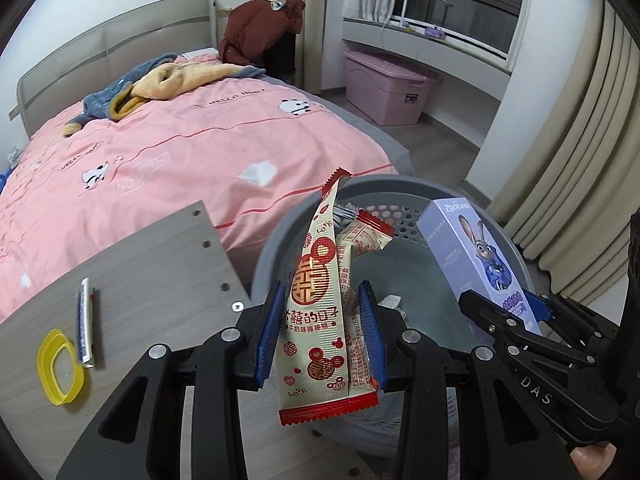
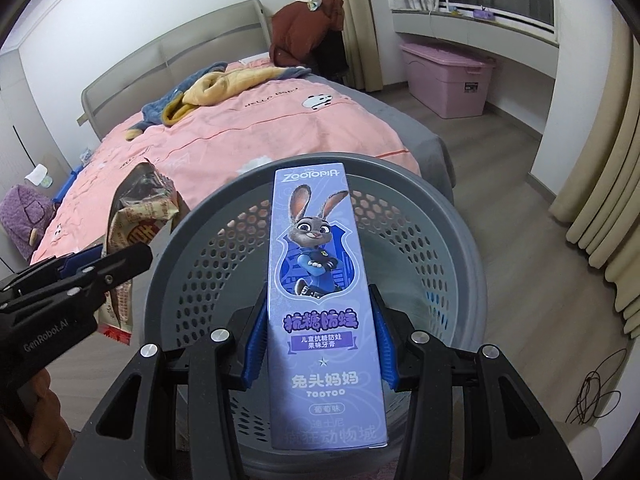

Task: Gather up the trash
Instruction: 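Carry the box and wrapper over the grey basket and open both grippers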

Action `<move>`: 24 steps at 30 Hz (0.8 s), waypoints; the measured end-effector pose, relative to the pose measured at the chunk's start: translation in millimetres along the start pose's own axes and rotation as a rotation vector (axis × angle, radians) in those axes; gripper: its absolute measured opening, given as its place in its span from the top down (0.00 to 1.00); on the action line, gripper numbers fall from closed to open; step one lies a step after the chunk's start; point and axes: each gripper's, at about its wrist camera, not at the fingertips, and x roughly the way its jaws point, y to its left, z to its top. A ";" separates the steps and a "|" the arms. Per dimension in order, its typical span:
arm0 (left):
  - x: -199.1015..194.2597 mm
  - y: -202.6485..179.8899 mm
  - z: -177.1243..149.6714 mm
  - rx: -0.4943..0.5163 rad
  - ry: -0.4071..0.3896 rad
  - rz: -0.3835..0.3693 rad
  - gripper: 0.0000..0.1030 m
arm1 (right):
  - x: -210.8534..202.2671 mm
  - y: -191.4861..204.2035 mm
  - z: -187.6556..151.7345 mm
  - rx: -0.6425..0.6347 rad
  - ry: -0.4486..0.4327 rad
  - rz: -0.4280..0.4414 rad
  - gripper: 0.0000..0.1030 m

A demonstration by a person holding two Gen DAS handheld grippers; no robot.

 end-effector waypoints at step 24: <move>-0.6 -11.1 1.2 0.004 -0.003 0.068 0.37 | -8.1 -21.2 -0.6 0.028 -0.041 -0.004 0.37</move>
